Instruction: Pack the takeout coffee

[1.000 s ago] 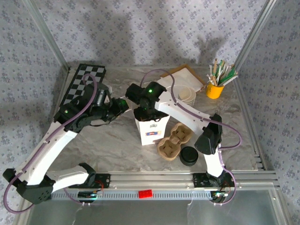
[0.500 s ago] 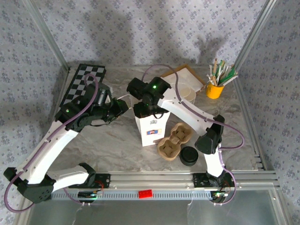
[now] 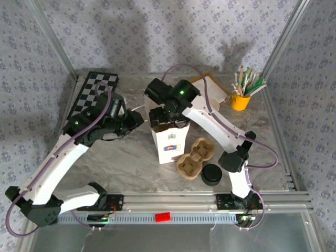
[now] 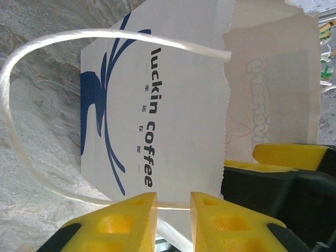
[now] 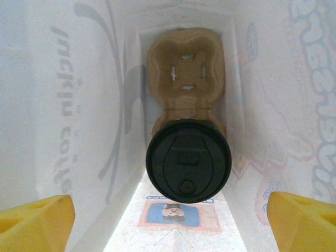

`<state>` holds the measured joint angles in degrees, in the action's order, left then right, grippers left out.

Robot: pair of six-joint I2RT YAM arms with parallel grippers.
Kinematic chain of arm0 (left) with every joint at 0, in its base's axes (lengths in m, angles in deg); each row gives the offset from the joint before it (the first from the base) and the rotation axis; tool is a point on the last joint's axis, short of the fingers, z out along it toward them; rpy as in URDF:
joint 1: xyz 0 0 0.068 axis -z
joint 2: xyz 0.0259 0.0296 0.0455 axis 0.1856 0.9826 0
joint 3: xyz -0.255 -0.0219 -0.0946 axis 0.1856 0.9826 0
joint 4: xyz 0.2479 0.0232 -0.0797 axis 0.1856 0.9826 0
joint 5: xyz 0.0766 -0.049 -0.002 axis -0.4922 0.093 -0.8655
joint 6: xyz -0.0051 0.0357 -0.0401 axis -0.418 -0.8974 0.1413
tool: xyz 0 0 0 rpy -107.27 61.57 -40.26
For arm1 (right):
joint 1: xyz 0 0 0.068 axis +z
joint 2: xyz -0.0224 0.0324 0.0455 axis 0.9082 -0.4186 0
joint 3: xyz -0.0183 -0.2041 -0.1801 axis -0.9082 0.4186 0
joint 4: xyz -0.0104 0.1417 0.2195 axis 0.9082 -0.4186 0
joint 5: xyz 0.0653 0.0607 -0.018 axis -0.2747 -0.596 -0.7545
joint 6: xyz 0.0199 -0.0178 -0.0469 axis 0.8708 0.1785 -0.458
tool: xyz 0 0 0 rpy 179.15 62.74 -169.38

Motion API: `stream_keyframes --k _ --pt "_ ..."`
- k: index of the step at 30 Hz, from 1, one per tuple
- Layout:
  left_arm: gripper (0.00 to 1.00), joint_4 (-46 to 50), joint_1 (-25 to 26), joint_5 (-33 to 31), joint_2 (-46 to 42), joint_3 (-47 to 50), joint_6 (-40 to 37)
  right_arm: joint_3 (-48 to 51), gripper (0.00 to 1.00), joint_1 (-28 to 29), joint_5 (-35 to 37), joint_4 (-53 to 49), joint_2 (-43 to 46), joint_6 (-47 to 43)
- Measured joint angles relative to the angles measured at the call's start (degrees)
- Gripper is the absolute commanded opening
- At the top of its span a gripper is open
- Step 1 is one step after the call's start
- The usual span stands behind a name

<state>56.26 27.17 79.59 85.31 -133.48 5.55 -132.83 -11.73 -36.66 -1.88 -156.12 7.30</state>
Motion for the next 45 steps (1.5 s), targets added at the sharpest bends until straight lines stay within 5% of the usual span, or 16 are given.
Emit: stream_keyframes --k 18,26,32,45 --pt "0.31 1.60 -3.85 0.35 0.68 -5.64 -4.09 -6.12 0.68 -8.02 -9.29 1.77 7.02 -1.16" --pt "0.33 3.50 -8.76 1.64 0.68 -10.21 -9.05 3.19 0.67 -16.02 -13.90 10.14 19.43 -3.82" --pt "0.34 5.33 -12.13 2.75 1.11 -13.27 -13.22 11.78 0.68 -24.06 -14.34 14.60 26.25 -6.80" --pt "0.39 7.30 -15.41 3.89 7.10 -20.87 -23.56 30.84 0.71 -51.52 -16.92 20.20 35.71 -8.63"
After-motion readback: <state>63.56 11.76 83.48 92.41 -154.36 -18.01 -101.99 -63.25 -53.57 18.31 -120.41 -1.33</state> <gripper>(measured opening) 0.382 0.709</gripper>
